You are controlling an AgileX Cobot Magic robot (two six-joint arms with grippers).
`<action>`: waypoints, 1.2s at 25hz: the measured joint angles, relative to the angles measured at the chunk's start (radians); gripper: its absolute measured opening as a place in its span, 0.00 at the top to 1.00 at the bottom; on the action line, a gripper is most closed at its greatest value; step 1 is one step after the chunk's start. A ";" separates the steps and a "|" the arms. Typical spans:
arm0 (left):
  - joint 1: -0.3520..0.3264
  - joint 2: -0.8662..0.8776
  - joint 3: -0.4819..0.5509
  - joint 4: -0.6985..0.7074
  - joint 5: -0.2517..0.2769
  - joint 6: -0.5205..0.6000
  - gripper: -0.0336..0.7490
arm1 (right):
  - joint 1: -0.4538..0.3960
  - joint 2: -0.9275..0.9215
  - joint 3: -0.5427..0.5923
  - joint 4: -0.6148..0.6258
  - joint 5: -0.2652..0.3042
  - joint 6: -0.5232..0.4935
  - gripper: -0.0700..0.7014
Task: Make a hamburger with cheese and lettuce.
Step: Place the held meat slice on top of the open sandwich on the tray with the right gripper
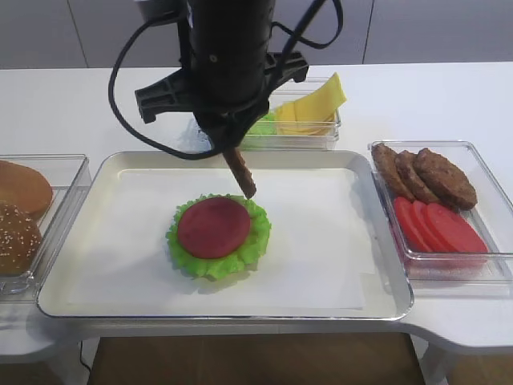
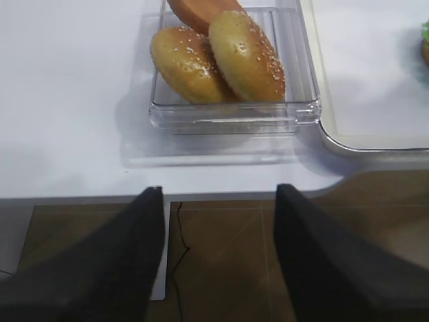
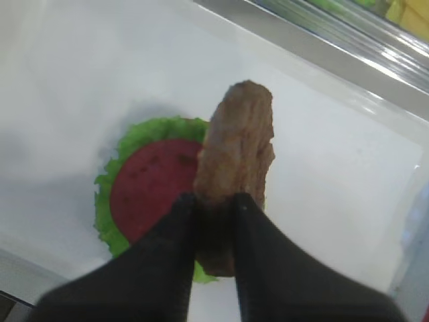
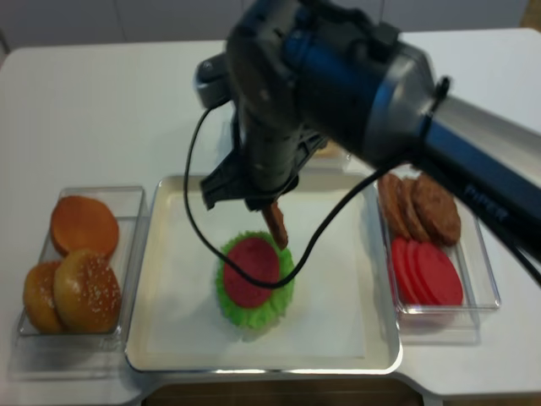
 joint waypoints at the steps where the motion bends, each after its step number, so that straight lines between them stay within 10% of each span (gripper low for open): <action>1: 0.000 0.000 0.000 0.000 0.000 0.000 0.46 | 0.000 0.007 -0.009 0.005 0.000 0.000 0.73; 30: 0.000 0.000 0.000 0.000 0.000 0.000 0.46 | 0.038 0.015 -0.016 -0.012 0.000 -0.043 0.73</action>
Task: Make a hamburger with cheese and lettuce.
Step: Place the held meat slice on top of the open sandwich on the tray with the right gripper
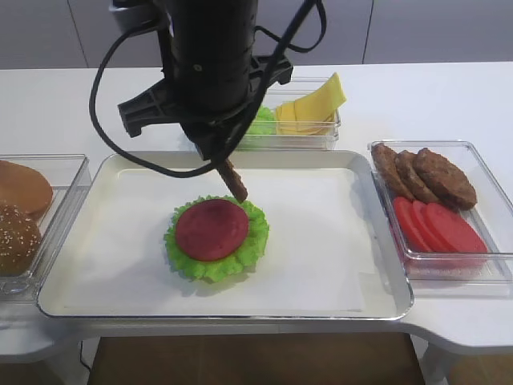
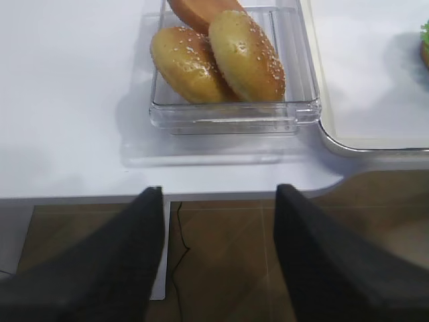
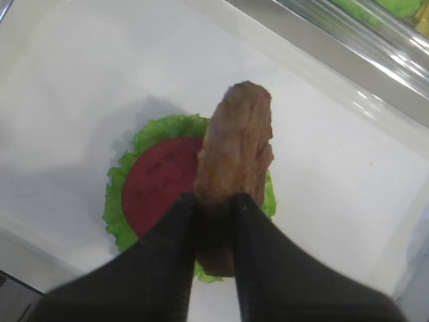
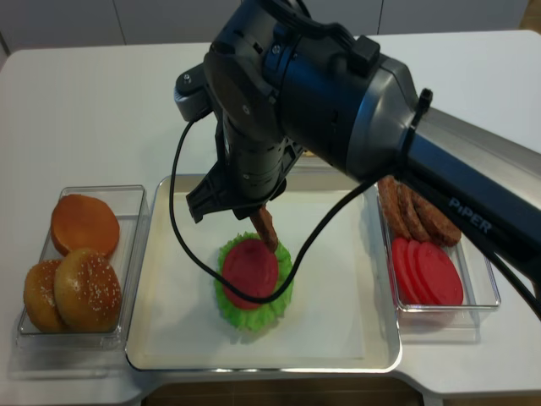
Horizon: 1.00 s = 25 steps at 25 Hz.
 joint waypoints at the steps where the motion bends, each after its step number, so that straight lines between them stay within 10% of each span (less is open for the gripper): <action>1: 0.000 0.000 0.000 0.000 0.000 0.000 0.46 | 0.002 0.000 0.000 0.002 0.000 -0.002 0.73; 25: 0.000 0.000 0.000 0.000 0.000 0.000 0.46 | 0.002 -0.019 0.058 0.003 0.004 -0.037 0.73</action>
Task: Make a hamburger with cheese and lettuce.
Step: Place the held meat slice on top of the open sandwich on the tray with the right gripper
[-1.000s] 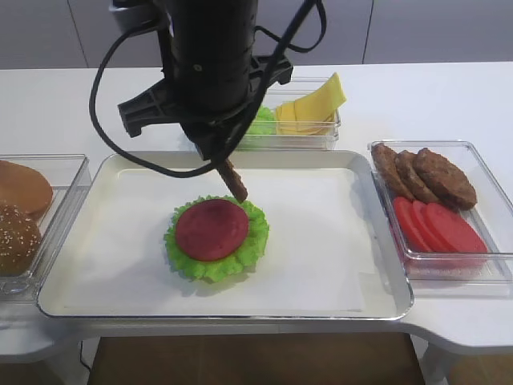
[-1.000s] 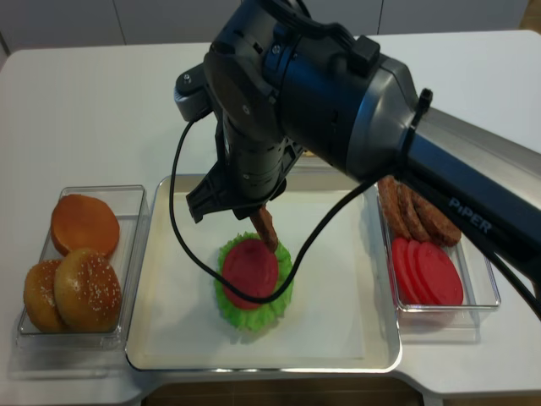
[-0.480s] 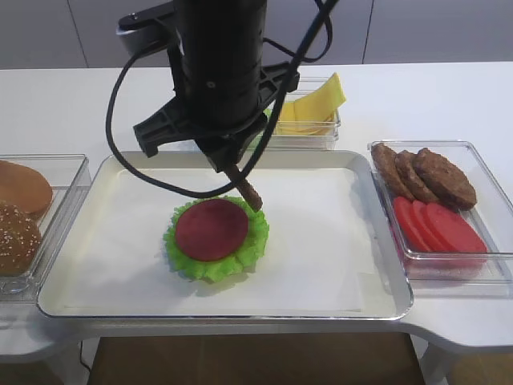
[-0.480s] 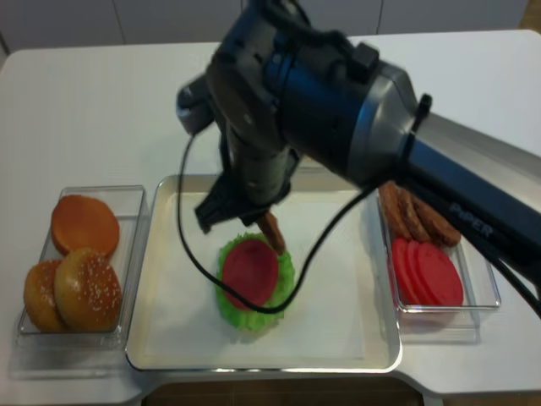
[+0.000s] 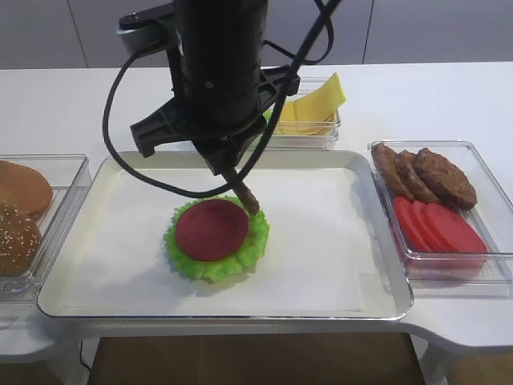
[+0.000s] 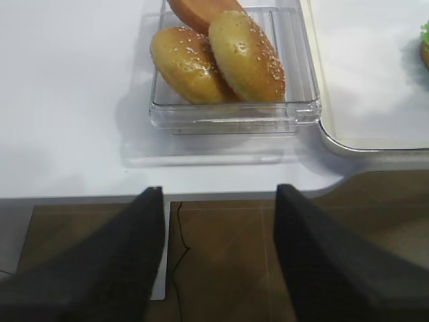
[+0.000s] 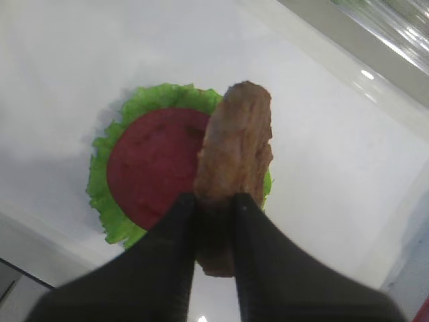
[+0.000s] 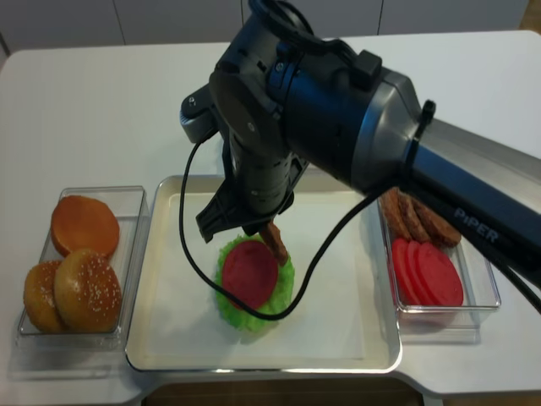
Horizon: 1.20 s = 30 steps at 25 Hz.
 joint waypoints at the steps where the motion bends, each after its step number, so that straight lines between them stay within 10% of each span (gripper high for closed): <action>1: 0.000 0.000 0.000 0.000 0.000 0.000 0.46 | 0.000 0.002 0.000 0.003 0.000 -0.001 0.73; 30: 0.000 0.000 0.000 0.000 0.000 0.000 0.46 | 0.000 0.007 0.000 -0.003 0.000 0.006 0.73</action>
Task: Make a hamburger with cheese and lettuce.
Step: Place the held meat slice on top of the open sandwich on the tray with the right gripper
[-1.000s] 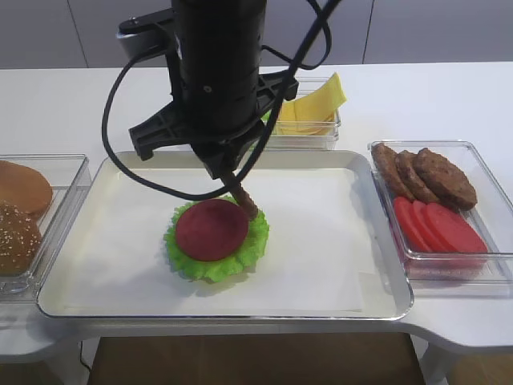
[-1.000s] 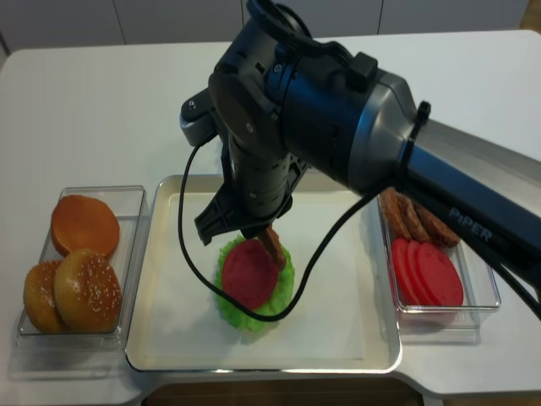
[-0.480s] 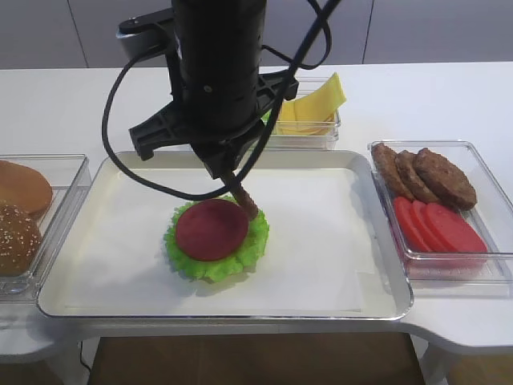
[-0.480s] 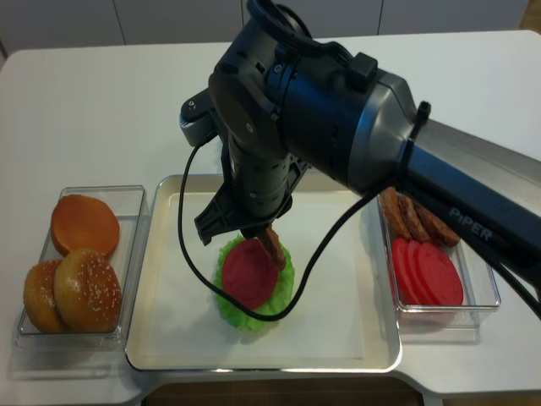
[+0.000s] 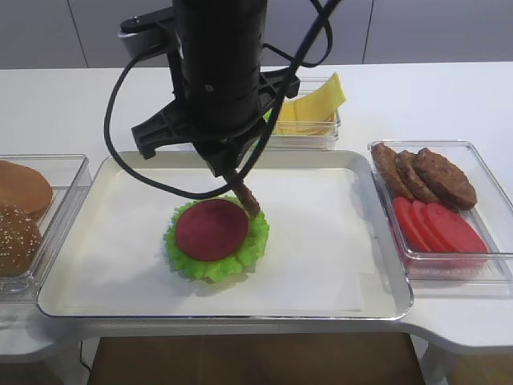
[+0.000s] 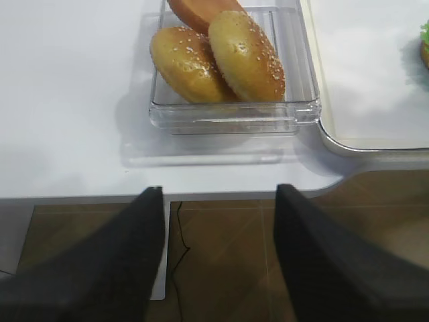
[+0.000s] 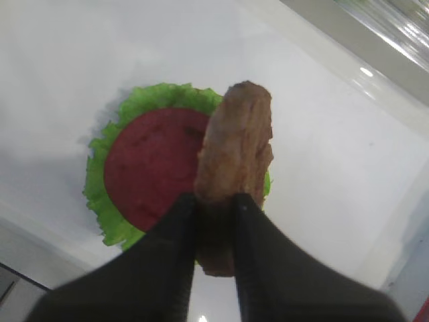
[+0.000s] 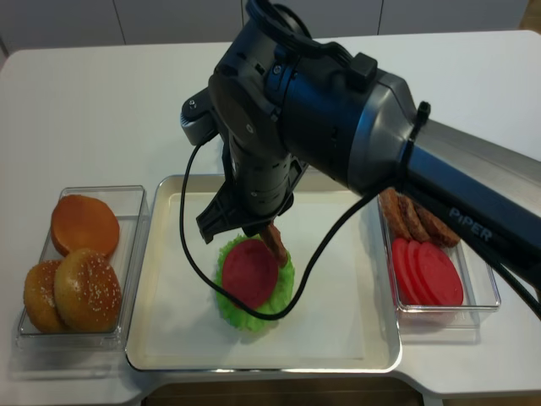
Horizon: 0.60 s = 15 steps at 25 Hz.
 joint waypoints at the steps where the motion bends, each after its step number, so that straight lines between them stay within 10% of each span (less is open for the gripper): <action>1: 0.000 0.000 0.000 0.000 0.000 0.000 0.46 | 0.000 0.000 0.000 0.002 0.000 0.000 0.73; 15: 0.000 0.000 0.000 0.000 0.000 0.000 0.46 | 0.000 0.000 0.000 0.015 0.000 0.000 0.73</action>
